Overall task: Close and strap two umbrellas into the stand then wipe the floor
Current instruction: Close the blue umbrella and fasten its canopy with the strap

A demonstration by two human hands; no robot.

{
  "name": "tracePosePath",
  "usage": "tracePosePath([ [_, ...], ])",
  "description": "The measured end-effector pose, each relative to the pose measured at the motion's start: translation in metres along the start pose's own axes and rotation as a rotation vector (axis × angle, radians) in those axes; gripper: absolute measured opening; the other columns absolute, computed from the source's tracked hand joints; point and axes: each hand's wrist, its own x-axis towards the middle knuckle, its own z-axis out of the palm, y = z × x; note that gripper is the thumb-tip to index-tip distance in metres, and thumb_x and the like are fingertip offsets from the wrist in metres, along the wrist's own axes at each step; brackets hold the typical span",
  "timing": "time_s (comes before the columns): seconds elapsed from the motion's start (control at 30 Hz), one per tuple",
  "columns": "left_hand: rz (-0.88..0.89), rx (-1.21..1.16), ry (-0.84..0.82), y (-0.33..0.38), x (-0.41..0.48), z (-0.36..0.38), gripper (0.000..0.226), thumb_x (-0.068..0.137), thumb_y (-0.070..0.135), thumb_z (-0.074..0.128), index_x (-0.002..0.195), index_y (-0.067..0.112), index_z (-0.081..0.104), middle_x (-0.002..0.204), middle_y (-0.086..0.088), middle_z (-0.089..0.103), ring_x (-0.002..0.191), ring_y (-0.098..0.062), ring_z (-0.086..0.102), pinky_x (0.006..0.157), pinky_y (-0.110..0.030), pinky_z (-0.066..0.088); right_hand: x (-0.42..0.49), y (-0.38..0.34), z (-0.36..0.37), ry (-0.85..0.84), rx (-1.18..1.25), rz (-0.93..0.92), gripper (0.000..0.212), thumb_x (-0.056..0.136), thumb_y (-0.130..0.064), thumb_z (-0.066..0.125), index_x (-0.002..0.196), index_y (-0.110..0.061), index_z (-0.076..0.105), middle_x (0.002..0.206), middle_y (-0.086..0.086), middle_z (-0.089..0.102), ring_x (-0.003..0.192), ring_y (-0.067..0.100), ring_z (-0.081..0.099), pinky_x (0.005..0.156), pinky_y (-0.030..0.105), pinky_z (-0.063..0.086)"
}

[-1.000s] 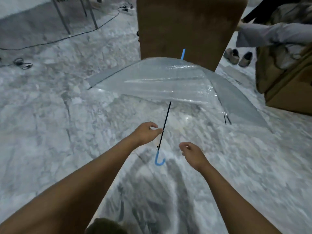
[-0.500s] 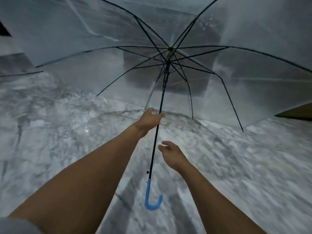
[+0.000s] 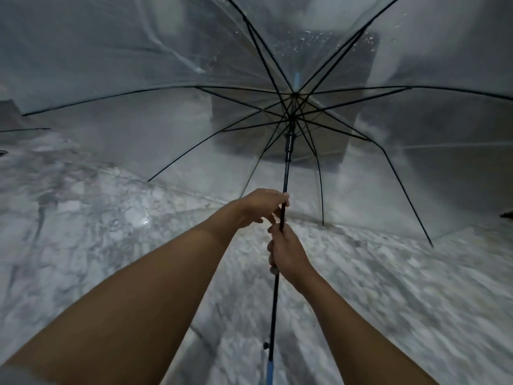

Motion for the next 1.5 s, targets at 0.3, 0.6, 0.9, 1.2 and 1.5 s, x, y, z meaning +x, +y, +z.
tracePosePath([
  [0.3, 0.141, -0.595, 0.23, 0.061, -0.034, -0.017, 0.035, 0.103, 0.034, 0.042, 0.12, 0.006, 0.053, 0.097, -0.01, 0.067, 0.081, -0.025, 0.065, 0.076, -0.037, 0.055, -0.043, -0.055, -0.023, 0.251, -0.289, -0.2, 0.031, 0.103, -0.03, 0.033, 0.089, -0.018, 0.058, 0.068, -0.006, 0.048, 0.06, 0.01, 0.044, 0.053, 0.026, 0.029],
  [0.6, 0.214, -1.001, 0.274, 0.079, -0.056, -0.041, 0.029, 0.106, 0.024, 0.037, 0.087, 0.006, 0.05, 0.073, -0.008, 0.051, 0.06, -0.017, 0.05, 0.061, -0.029, 0.051, -0.069, -0.085, -0.031, 0.134, -0.328, -0.31, 0.029, 0.103, -0.02, 0.033, 0.1, -0.02, 0.062, 0.068, -0.009, 0.05, 0.056, 0.004, 0.042, 0.052, 0.023, 0.029],
  [0.9, 0.193, -1.101, 0.16, 0.087, -0.06, -0.027, 0.039, 0.107, 0.026, 0.03, 0.071, 0.015, 0.039, 0.063, -0.001, 0.031, 0.053, -0.012, 0.028, 0.053, -0.02, 0.031, -0.068, -0.112, -0.039, 0.106, -0.432, -0.32, 0.028, 0.105, -0.023, 0.034, 0.098, -0.016, 0.061, 0.067, -0.008, 0.046, 0.056, 0.006, 0.04, 0.051, 0.022, 0.03],
  [1.2, 0.259, -1.175, 0.223, 0.096, -0.052, -0.04, 0.037, 0.107, 0.019, 0.026, 0.071, 0.016, 0.035, 0.059, 0.0, 0.024, 0.044, -0.01, 0.02, 0.048, -0.023, 0.02, -0.07, -0.091, -0.055, 0.055, -0.474, -0.336, 0.035, 0.102, -0.04, 0.044, 0.106, -0.012, 0.065, 0.078, 0.002, 0.056, 0.067, 0.017, 0.05, 0.064, 0.035, 0.042],
  [1.5, 0.282, -1.256, 0.238, 0.085, -0.06, -0.055, 0.034, 0.106, 0.025, 0.031, 0.075, 0.015, 0.04, 0.061, -0.002, 0.032, 0.054, -0.014, 0.031, 0.057, -0.025, 0.035, -0.083, -0.087, -0.064, 0.12, -0.571, -0.397, 0.038, 0.106, -0.035, 0.036, 0.089, -0.016, 0.064, 0.062, -0.011, 0.047, 0.057, 0.001, 0.043, 0.054, 0.021, 0.03],
])
